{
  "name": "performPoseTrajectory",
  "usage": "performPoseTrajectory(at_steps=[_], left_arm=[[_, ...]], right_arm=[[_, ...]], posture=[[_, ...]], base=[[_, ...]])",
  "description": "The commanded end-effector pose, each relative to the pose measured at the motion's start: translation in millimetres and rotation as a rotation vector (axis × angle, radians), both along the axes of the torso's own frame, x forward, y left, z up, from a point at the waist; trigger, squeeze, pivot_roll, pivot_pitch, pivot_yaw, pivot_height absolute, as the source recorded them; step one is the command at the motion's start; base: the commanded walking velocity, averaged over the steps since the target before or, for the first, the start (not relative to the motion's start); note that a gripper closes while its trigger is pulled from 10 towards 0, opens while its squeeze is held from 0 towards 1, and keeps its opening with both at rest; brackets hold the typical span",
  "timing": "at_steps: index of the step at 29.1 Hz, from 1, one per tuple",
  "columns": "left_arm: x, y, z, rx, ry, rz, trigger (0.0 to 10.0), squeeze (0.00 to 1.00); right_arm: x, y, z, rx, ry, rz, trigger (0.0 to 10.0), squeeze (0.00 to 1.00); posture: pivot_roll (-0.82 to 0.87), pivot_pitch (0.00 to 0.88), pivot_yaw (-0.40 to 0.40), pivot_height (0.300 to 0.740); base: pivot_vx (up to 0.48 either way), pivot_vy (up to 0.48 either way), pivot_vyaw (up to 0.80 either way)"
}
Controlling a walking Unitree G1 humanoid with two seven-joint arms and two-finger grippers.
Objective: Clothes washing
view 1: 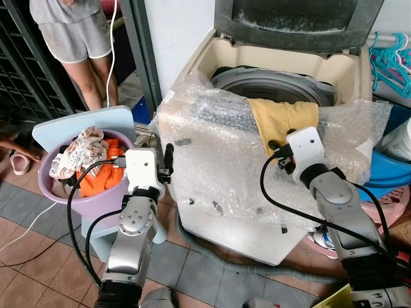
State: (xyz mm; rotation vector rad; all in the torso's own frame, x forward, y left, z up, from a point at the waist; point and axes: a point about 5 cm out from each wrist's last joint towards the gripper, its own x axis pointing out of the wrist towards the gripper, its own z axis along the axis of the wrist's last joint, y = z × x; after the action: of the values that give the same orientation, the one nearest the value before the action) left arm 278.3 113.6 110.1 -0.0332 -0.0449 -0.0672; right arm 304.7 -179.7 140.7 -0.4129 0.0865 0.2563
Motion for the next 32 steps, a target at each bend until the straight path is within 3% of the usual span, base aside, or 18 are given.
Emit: performPoseTrajectory(at_steps=[1,8,13,18,22,23,24,25,28,32], left_arm=[[-0.6,-0.8,0,0.0,0.0,0.0,10.0,0.0],[0.4,0.6,0,-0.001,0.0,0.005,10.0,0.0],[0.8,0.4,1,0.001,0.0,0.007,10.0,0.0],[1.0,0.7,2,-0.001,-0.006,0.015,10.0,0.0],[-1.6,2.5,1,-0.002,-0.005,0.028,10.0,0.0],[-2.3,3.1,1,-0.002,-0.004,0.031,10.0,0.0],[-2.8,3.5,0,-0.002,-0.003,0.034,10.0,0.0],[-3.2,4.0,0,-0.002,-0.001,0.036,10.0,0.0],[-3.6,4.4,0,-0.003,0.0,0.036,10.0,0.0],[-1.8,3.4,0,0.002,0.002,0.018,10.0,0.0]], right_arm=[[1.2,5.0,2,-0.005,0.003,0.01,0.0,0.0],[9.7,2.5,14,-0.005,-0.041,-0.004,0.0,0.0],[45.0,10.6,60,-0.022,-0.199,0.058,0.0,0.0],[62.4,16.5,86,-0.037,-0.258,0.092,0.0,0.0],[65.2,16.8,88,-0.048,-0.246,0.136,0.0,0.0],[64.0,16.4,86,-0.054,-0.231,0.153,0.5,0.0],[63.1,16.1,84,-0.058,-0.221,0.164,3.3,0.0],[59.2,15.6,78,-0.046,-0.196,0.189,10.0,0.98],[52.5,14.3,68,-0.029,-0.157,0.22,10.0,1.0],[33.1,9.0,31,-0.1,0.028,0.316,10.0,1.0]], posture=[[-0.09,0.0,0.067,0.74],[-0.09,0.0,0.064,0.74],[-0.08,0.0,0.063,0.74],[-0.07,0.0,0.054,0.74],[-0.06,0.0,0.041,0.74],[-0.06,0.0,0.04,0.74],[-0.06,0.0,0.04,0.74],[-0.06,0.0,0.041,0.74],[-0.06,0.0,0.043,0.74],[-0.08,0.0,0.061,0.74]], base=[[0.0,0.0,0.0],[0.0,0.0,0.0],[0.0,0.0,0.0],[0.0,0.0,0.0],[0.0,0.0,0.0],[0.0,0.0,0.0],[0.0,0.0,0.0],[0.0,0.0,0.0],[0.0,0.0,0.0],[0.0,0.0,0.0]])
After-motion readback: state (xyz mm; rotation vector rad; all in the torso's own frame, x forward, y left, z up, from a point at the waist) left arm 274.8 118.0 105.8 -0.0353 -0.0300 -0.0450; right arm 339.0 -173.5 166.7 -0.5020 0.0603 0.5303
